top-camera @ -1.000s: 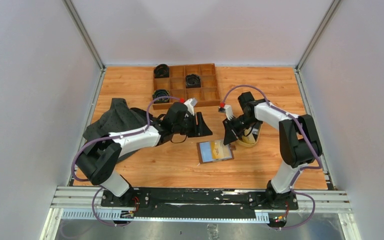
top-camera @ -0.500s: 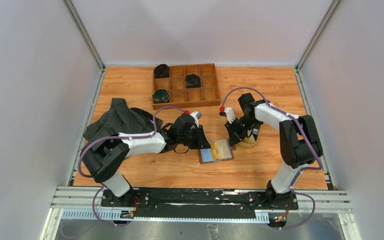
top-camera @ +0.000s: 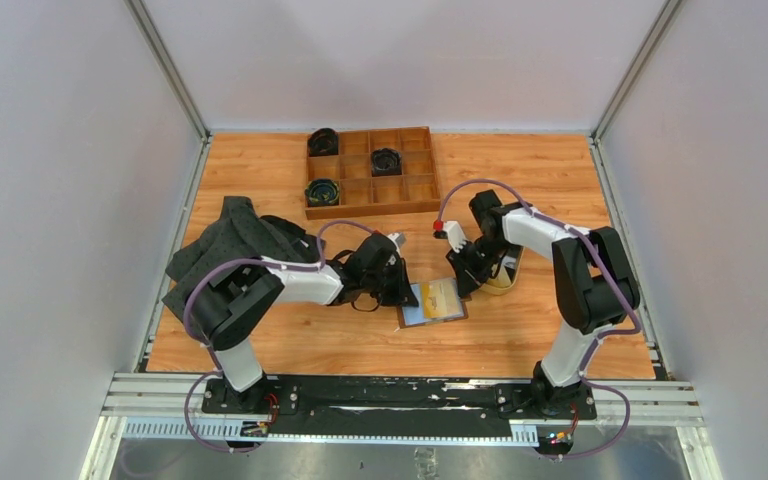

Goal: Put the credit cards into the card holder
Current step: Insert the credit card into the card holder.

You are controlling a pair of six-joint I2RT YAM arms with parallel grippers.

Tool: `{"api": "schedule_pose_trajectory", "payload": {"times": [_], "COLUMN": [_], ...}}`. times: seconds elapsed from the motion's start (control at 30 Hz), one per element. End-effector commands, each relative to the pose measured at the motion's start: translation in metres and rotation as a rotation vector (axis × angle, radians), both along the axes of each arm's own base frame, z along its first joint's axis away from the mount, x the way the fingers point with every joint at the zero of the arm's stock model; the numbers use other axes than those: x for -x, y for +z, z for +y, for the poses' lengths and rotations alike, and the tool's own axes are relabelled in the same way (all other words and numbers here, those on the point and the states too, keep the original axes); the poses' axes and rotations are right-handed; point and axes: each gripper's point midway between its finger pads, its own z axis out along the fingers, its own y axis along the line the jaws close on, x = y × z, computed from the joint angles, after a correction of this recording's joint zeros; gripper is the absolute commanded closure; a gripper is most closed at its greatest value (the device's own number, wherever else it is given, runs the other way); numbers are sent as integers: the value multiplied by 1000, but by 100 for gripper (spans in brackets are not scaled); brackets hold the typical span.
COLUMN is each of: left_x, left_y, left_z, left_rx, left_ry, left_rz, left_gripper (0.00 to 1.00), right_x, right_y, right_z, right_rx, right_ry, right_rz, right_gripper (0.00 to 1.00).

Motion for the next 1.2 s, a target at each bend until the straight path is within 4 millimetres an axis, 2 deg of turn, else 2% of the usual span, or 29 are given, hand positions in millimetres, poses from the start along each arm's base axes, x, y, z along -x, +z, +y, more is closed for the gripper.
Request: {"api": "schedule_pose_trajectory", "payload": {"times": [0.0, 0.33, 0.67, 0.87, 1.0, 1.17], "left_x": [-1, -5, -15, -17, -21, -20], "left_y": [-2, -6, 7, 8, 19, 36], "left_z": [-8, -22, -40, -47, -42, -26], "left_rx": [4, 15, 55, 66, 66, 62], "left_ry": [-21, -43, -46, -55, -37, -18], "left_rz": [6, 28, 16, 23, -25, -105], "left_gripper": [94, 93, 91, 90, 89, 86], "right_x": [11, 15, 17, 16, 15, 12], "right_y": [-13, -17, -19, -18, -15, -11], "right_z": [-3, 1, 4, 4, 4, 3], "right_rx": [50, 50, 52, 50, 52, 53], "right_ry": [17, 26, 32, 32, 29, 31], "right_rz": [51, 74, 85, 84, 68, 47], "right_gripper": [88, 88, 88, 88, 86, 85]}}
